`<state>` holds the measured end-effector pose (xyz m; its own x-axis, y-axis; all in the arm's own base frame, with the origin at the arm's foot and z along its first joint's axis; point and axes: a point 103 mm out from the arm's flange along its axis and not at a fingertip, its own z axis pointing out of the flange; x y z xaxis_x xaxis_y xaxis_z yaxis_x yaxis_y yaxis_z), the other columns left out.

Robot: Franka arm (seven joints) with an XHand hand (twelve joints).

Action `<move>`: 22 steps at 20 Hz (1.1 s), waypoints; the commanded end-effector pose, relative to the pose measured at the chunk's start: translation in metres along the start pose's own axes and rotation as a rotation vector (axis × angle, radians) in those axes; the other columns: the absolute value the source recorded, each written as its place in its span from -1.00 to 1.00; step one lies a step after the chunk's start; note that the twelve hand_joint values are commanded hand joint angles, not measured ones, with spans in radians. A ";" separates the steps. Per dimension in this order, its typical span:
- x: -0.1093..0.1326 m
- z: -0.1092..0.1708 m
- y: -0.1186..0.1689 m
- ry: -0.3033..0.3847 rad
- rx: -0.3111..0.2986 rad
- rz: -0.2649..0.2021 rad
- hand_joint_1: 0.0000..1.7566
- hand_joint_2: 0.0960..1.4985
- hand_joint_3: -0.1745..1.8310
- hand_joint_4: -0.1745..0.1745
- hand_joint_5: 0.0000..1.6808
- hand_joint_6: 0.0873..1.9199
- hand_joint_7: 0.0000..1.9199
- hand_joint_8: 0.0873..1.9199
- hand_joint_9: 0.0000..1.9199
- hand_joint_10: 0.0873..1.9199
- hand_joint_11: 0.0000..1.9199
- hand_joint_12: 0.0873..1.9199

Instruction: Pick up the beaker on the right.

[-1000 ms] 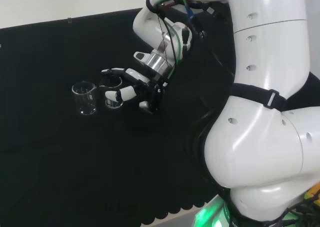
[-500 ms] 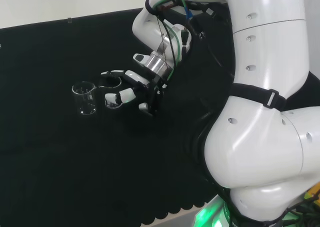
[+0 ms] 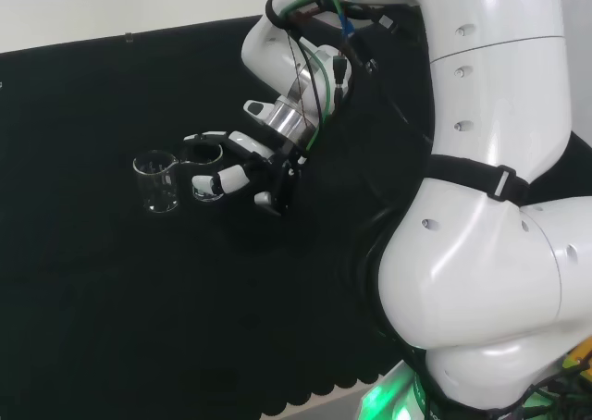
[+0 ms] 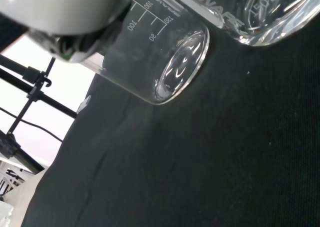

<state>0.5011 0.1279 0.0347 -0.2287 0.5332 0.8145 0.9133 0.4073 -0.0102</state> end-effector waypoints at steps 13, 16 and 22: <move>0.002 -0.008 0.004 -0.057 -0.087 0.064 0.27 0.05 -0.31 -0.36 0.20 0.00 -0.09 -0.49 -0.17 -0.55 -0.55 0.23; 0.003 -0.011 0.005 -0.057 -0.100 0.062 0.32 0.05 -0.31 -0.88 0.24 -0.01 0.04 -0.50 -0.05 -0.63 -0.37 0.13; 0.008 -0.026 0.005 -0.048 -0.138 0.037 0.34 -0.09 -0.15 -1.00 0.29 -0.03 0.20 -0.58 0.09 -0.67 -0.17 0.02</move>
<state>0.5105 0.1201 0.0487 -0.1959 0.5911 0.7825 0.9563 0.2918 0.0191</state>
